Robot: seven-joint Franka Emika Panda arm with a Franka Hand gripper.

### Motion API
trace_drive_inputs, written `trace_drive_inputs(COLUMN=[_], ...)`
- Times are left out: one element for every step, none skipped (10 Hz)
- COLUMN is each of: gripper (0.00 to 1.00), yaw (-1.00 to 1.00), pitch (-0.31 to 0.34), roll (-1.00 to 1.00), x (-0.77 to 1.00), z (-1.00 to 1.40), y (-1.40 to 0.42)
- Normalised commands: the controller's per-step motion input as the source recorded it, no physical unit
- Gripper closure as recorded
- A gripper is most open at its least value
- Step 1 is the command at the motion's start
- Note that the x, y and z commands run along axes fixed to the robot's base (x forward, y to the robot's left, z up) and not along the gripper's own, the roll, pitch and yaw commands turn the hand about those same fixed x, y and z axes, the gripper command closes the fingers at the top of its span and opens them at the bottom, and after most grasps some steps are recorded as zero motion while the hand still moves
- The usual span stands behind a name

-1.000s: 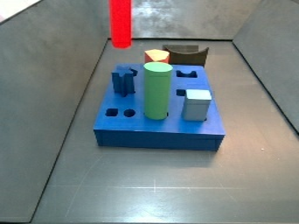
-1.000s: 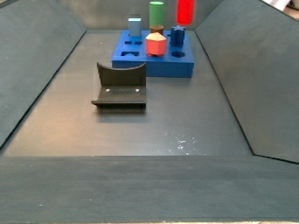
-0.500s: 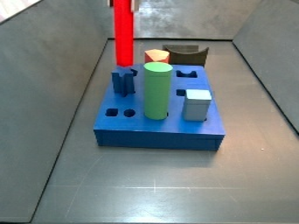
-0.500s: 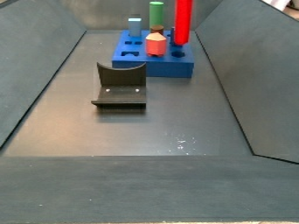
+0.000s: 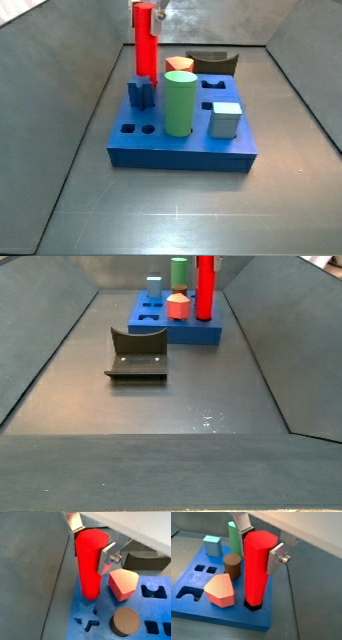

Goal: Pick up the hexagon object. Move up. Place the hexagon object on the fixture. Regrasp the hexagon object. Move to above the board. Insert the hexagon object.
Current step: Insert the hexagon object.

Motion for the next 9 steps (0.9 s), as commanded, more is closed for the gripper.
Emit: trace_drive_inputs(gripper=[1.0,1.0,1.0,1.0,1.0,1.0,1.0,1.0,1.0], yaw=[0.23,0.29,0.25,0.19,0.13,0.14,0.21,0.17,0.13], pitch=[-0.149,-0.044,-0.021,-0.056,-0.194,-0.286,-0.307,-0.301,-0.284], roll=[-0.02,0.04,0.06,0.07,0.07,0.11,0.09,0.1,0.1], x=[-0.15,-0.09,0.0,0.0,0.0,0.0,0.0,0.0,0.0], z=[-0.07,-0.08,-0.08,-0.17,-0.45,-0.62,-0.6,-0.61,-0.63], y=[0.36,0.44,0.46,0.31,0.01,0.0,-0.01,-0.03,-0.05])
